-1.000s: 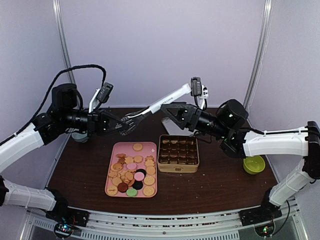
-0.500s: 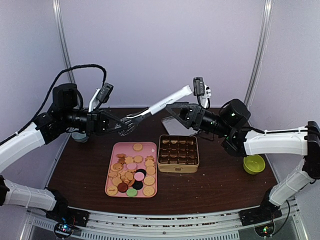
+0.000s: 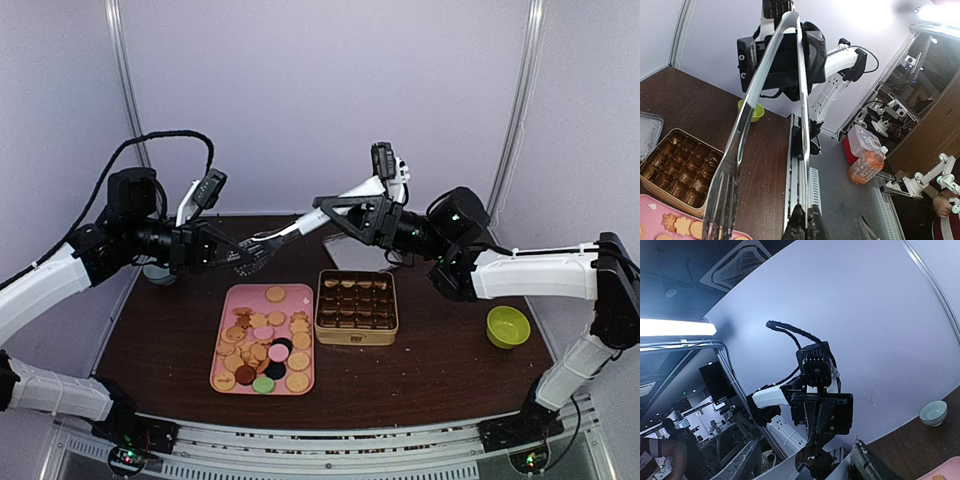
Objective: Pack the cookies
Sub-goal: Pass from the left arm to the right
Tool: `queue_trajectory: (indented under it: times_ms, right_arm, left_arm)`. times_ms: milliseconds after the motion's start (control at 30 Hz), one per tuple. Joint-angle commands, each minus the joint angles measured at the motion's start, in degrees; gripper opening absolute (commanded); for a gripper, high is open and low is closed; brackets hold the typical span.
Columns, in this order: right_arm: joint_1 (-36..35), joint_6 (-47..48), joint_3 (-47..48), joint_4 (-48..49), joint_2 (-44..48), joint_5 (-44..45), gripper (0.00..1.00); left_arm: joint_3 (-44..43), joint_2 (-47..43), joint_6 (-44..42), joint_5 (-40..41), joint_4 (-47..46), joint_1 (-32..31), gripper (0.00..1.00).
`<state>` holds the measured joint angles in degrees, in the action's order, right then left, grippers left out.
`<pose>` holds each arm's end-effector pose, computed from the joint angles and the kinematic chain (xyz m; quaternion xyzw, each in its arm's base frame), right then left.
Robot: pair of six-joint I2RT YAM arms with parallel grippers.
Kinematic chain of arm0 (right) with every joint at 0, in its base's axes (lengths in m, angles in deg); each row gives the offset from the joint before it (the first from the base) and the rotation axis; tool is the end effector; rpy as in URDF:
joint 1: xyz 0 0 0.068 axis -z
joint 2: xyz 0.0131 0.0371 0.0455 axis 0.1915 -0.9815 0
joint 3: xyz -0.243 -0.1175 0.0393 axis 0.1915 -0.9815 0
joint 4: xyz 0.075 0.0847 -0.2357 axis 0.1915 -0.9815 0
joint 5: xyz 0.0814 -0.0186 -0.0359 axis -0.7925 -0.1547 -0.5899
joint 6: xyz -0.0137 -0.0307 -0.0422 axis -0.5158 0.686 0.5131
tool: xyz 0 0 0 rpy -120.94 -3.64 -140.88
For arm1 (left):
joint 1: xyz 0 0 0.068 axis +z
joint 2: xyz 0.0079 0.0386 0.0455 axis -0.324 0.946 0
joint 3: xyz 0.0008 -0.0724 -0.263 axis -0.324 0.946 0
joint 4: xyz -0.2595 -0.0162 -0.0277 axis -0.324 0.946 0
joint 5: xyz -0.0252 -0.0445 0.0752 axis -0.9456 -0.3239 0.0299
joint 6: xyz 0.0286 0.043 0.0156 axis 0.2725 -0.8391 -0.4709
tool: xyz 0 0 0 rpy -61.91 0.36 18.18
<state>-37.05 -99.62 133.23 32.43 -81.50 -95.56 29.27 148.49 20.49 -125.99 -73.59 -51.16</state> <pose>0.2127 0.2748 0.3520 -0.3163 0.4707 0.7364 0.3688 0.1837 -0.1538 0.3625 0.3788 0.6452 -0.6098 0.2614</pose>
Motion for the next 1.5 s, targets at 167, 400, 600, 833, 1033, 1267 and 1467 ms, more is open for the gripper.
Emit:
queue_trajectory:
  times_ms: [167,400,600,833,1033,1267,1467]
  right_arm:
    - [0.63,-1.47,-2.46,3.27,0.7,-2.31,0.75]
    - [0.59,2.43,-1.55,-1.68,2.5,1.14,0.61]
    - [0.29,6.56,-0.71,-7.03,4.92,4.09,0.61]
    - [0.21,7.05,-0.24,-8.82,5.63,2.39,0.55]
    - [0.26,6.9,0.68,-9.97,5.31,0.69,0.43]
    - [-0.29,11.58,0.69,-16.69,6.87,3.99,0.37]
    - [-5.14,27.39,5.77,-41.11,7.05,15.37,0.36]
  left_arm:
    - [-3.31,0.22,-2.06,-2.08,-1.12,0.94,0.0]
    - [-3.7,0.78,-2.72,-2.32,-0.16,0.99,0.0]
    - [-3.31,0.77,-3.31,-2.19,0.36,0.92,0.0]
    - [-3.94,1.05,-3.12,-2.49,0.24,1.04,0.0]
    - [-4.22,0.83,-3.62,-2.62,0.94,1.04,0.0]
    - [-6.37,1.17,-10.86,-1.19,10.65,2.94,0.24]
    - [-16.38,5.83,-29.66,4.53,37.5,10.94,0.8]
